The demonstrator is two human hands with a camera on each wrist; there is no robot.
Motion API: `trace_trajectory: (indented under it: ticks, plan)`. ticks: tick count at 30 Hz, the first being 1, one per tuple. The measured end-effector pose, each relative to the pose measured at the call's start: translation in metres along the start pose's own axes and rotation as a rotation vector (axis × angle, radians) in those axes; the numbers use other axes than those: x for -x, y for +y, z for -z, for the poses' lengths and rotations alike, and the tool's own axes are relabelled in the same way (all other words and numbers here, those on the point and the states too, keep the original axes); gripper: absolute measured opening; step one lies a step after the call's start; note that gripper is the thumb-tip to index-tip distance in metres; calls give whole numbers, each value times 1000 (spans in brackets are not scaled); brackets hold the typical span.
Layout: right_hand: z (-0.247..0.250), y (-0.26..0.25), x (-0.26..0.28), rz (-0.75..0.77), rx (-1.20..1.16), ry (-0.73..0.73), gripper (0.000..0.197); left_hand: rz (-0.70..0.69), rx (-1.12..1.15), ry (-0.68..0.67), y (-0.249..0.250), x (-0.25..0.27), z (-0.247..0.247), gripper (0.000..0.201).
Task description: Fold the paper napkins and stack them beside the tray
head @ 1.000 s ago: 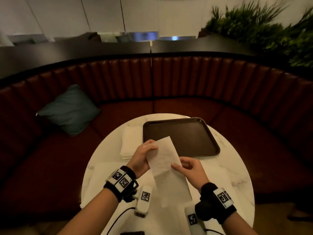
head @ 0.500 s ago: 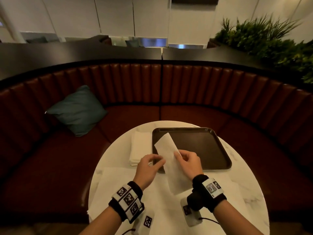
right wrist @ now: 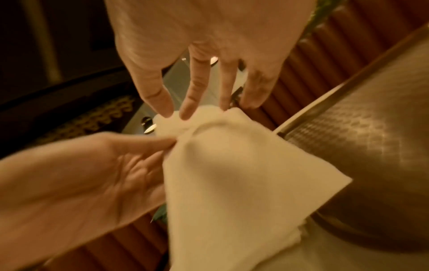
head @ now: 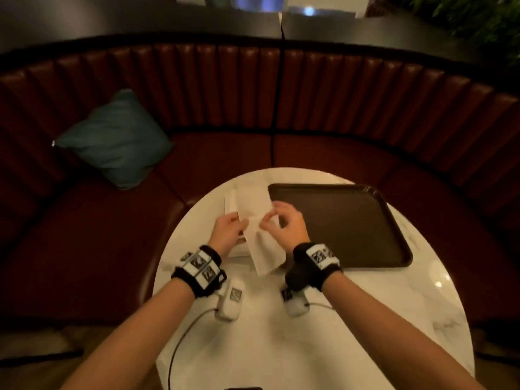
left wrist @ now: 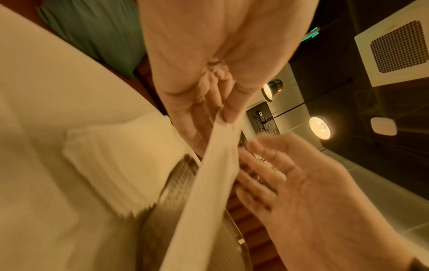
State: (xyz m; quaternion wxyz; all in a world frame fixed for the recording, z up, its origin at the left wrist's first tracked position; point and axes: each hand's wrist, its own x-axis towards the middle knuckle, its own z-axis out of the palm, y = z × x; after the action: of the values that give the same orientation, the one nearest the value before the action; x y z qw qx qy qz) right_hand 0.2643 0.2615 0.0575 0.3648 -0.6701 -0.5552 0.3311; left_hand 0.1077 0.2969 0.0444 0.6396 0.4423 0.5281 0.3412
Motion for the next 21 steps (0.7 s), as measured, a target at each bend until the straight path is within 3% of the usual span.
trace_trajectory:
  ticks: [7, 12, 14, 17, 21]
  plan:
    - [-6, 21, -52, -94, -177, -142, 29, 41, -93, -6, 11, -61, 29, 39]
    - [-34, 40, -86, -140, -107, -119, 37, -81, -217, -28, 5, -88, 43, 84]
    - [-42, 43, -97, -162, -91, -100, 38, -136, -399, -8, 0, -96, 46, 75]
    - [-57, 52, -113, -195, -41, -90, 39, -176, -670, 63, -10, -109, 48, 46]
    - [-76, 65, -124, -248, 83, -62, 40, -158, -796, 53, -23, -120, 46, 44]
